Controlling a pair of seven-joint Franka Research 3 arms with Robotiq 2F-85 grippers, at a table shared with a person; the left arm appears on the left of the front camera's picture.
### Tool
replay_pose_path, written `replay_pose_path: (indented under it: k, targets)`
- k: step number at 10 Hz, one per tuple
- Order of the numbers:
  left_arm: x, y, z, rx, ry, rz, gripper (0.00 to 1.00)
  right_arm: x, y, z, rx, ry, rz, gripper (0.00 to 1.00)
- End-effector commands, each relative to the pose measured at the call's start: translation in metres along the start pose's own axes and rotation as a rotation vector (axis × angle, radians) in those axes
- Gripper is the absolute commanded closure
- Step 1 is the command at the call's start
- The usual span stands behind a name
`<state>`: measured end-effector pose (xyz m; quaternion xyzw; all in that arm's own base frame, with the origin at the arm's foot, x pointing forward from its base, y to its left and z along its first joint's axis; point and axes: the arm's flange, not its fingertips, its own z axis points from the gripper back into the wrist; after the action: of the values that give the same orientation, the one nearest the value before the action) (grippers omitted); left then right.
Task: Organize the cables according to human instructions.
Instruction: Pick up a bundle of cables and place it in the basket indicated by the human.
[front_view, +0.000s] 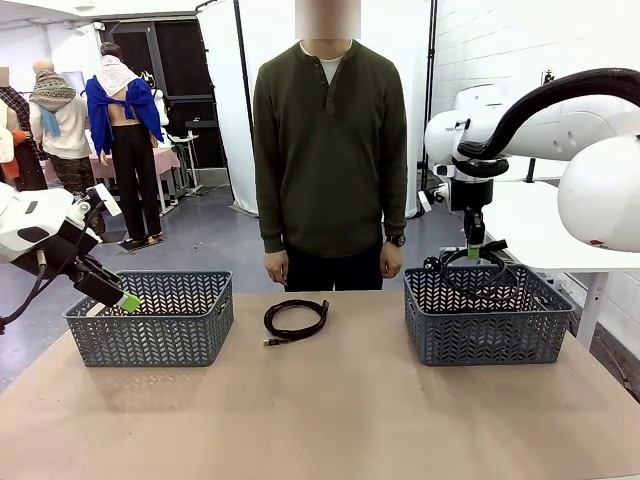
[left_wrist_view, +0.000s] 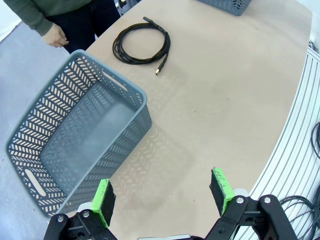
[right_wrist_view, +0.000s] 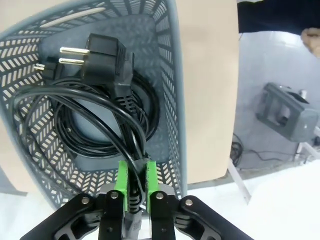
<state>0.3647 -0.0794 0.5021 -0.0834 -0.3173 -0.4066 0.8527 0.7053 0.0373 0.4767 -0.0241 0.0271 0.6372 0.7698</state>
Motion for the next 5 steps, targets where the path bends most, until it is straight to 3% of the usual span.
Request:
replay_pose_path:
  k: [1, 4, 5]
  targets:
    - [-0.0010, 0.0017, -0.0002, -0.009, -0.011, 0.003, 0.00, 0.0040, -0.0109, 0.0059, 0.022, -0.002, 0.020, 0.60]
    - [-0.0010, 0.0017, -0.0002, -0.009, -0.011, 0.003, 0.00, 0.0024, -0.0076, 0.0087, 0.038, -0.005, 0.012, 0.00]
    - [-0.0010, 0.0017, -0.0002, -0.009, -0.011, 0.003, 0.00, 0.0018, -0.0079, 0.0125, 0.046, -0.010, 0.004, 0.00]
